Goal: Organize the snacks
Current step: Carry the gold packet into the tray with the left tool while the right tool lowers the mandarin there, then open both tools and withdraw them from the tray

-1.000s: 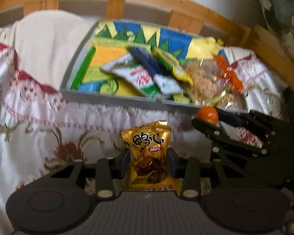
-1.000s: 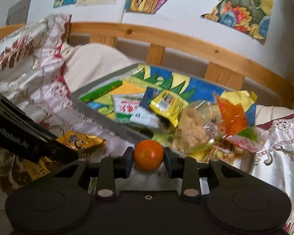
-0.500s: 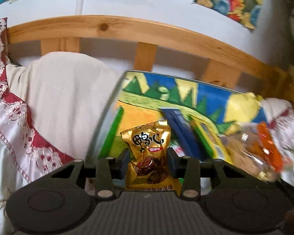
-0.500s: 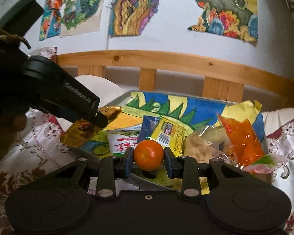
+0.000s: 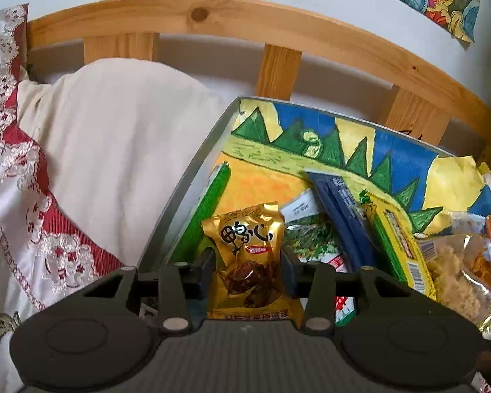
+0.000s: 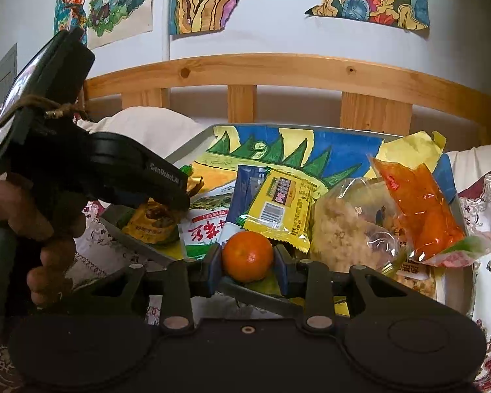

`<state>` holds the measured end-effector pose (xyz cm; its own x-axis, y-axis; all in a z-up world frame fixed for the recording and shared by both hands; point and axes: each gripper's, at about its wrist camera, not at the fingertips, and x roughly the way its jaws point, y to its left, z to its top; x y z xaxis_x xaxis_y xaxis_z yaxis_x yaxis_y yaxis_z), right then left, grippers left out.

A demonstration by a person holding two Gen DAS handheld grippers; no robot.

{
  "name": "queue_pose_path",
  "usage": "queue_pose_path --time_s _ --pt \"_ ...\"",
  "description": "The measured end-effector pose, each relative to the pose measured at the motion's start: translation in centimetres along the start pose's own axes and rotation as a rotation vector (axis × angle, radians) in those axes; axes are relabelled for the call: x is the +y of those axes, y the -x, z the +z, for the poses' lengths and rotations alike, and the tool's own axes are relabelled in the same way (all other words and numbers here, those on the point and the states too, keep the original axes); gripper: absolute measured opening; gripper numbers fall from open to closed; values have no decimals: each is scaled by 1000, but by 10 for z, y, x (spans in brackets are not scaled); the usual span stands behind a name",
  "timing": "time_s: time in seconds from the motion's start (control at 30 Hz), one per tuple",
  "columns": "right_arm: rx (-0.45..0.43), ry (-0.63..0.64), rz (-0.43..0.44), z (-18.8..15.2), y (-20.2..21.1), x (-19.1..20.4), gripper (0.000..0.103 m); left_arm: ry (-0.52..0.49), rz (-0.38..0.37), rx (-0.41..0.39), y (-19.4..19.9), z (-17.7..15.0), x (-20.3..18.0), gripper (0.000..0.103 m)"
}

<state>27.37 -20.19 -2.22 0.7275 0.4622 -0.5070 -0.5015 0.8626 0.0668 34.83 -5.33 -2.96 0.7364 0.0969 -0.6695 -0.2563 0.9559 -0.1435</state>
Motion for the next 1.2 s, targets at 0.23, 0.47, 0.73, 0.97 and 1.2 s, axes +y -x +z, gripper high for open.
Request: queue_pose_path --time_s 0.23,0.47,0.73,0.97,1.2 --pt "19 -22 19 -1 -4 -3 38 13 -4 17 -3 -8 2 51" --pt "46 -96 46 -3 -9 -13 39 3 -9 25 0 -9 1 53" --pt "26 -101 32 -2 -3 -12 48 -11 -11 31 7 -8 1 60" --pt "7 -60 29 0 2 -4 60 -10 -19 5 21 -8 2 75" --pt "-35 -40 26 3 14 1 71 5 -19 -21 34 -12 6 82"
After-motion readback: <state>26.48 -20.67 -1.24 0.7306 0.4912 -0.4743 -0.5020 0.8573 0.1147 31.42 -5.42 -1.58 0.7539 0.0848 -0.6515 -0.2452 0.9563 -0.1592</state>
